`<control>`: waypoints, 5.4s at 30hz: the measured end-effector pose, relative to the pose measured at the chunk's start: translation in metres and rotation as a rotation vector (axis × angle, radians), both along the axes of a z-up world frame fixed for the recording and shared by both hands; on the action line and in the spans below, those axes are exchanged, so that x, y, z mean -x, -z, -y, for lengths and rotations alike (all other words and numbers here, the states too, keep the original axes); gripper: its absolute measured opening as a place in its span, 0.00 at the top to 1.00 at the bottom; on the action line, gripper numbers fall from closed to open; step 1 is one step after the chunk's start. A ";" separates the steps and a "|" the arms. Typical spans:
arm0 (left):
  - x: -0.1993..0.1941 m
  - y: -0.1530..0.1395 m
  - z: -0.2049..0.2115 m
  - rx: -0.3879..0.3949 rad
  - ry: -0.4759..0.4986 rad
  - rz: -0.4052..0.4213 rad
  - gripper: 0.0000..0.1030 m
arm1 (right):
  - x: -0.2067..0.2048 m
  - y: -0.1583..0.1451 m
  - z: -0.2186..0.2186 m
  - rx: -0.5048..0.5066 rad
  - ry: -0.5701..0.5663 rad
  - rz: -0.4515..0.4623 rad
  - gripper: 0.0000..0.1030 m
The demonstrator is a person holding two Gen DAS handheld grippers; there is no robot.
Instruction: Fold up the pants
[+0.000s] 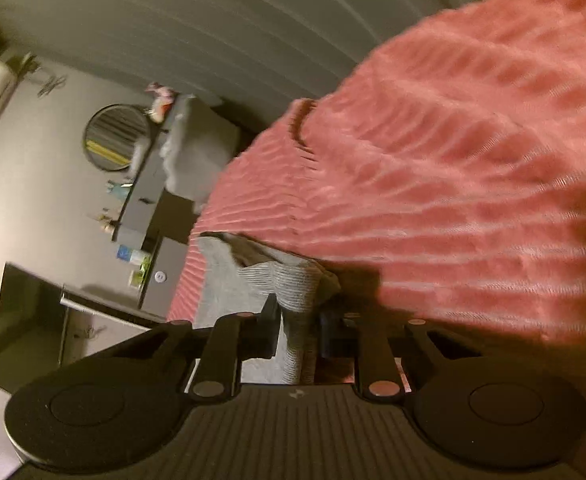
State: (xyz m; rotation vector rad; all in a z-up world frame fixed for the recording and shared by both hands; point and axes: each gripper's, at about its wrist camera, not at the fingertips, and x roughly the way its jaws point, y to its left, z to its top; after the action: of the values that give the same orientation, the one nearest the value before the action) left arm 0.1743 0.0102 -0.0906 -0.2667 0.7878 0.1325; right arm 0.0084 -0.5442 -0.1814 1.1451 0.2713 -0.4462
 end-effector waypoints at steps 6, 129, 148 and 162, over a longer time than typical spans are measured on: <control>0.000 0.000 -0.003 0.008 -0.007 0.006 0.02 | -0.010 0.000 0.002 -0.003 -0.002 -0.037 0.69; -0.140 -0.017 0.050 0.569 0.197 -0.107 0.78 | -0.034 -0.014 -0.186 -0.411 -0.369 0.000 0.71; -0.074 0.023 0.008 0.685 0.211 -0.164 0.15 | -0.043 -0.013 -0.184 -0.425 -0.407 0.004 0.62; -0.074 -0.014 0.026 0.518 0.236 -0.105 0.82 | -0.047 -0.044 -0.201 -0.251 -0.366 -0.085 0.88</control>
State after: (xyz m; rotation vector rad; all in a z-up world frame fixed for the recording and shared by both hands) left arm 0.2479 -0.0157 -0.0766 -0.6566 0.9444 -0.2874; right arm 0.0553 -0.3432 -0.1369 1.2888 0.6130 -0.1390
